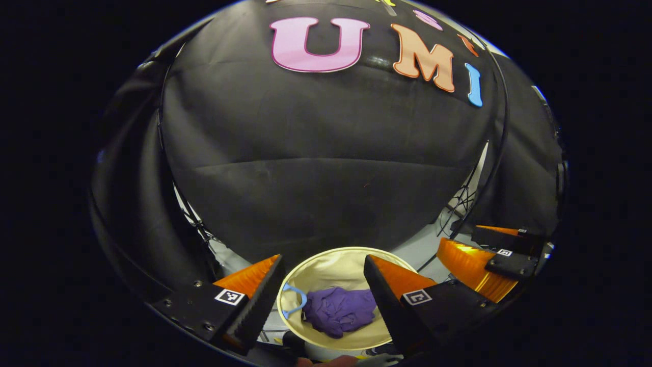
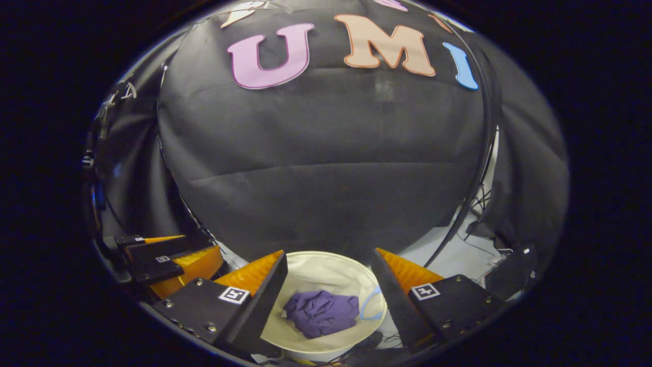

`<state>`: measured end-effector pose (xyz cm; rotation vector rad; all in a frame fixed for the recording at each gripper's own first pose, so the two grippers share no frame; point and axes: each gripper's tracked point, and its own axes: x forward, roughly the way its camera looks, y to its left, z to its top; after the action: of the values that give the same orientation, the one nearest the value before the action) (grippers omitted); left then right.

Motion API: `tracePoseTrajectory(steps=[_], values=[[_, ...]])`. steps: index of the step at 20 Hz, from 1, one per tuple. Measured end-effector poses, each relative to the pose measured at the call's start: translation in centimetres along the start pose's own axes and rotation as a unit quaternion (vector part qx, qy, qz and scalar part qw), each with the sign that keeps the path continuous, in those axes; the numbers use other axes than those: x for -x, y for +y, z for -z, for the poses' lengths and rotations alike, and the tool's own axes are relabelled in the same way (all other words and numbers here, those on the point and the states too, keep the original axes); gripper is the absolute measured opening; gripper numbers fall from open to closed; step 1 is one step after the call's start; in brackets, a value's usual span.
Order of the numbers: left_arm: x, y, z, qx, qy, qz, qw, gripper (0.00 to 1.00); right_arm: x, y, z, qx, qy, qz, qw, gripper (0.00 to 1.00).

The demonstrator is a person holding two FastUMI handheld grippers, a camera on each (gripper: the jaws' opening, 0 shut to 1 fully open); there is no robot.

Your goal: Grasp the clothes on the hanger with both hands and then place them into the laundry hamper below.

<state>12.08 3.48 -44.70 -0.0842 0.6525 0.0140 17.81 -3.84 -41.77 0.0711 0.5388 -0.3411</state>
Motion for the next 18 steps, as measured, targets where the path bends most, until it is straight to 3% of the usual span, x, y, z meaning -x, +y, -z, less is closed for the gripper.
tracePoseTrajectory(steps=[2,3,10,15,18], values=[[1.0,0.3,-1.7,0.006,-0.012,0.002,1.0,0.97,0.9,-0.1,-1.8,0.008,-0.019,0.007,1.0,0.94],[1.5,0.7,-2.4,0.006,-0.017,-0.002,1.0,0.97,1.2,-0.3,-2.9,0.017,-0.029,0.016,0.999,0.99],[5.9,1.6,-7.7,0.01,-0.051,-0.007,0.999,0.96,4.3,1.0,-7.4,0.042,-0.064,0.017,0.997,0.99],[10.2,3.0,-12.8,-0.006,-0.111,-0.025,0.993,0.93,7.7,1.8,-11.2,0.041,-0.098,0.011,0.994,0.99],[12.8,3.1,-15.2,-0.001,-0.14,-0.025,0.99,0.96,10.0,2.3,-13.5,0.036,-0.124,0.007,0.992,0.99]])
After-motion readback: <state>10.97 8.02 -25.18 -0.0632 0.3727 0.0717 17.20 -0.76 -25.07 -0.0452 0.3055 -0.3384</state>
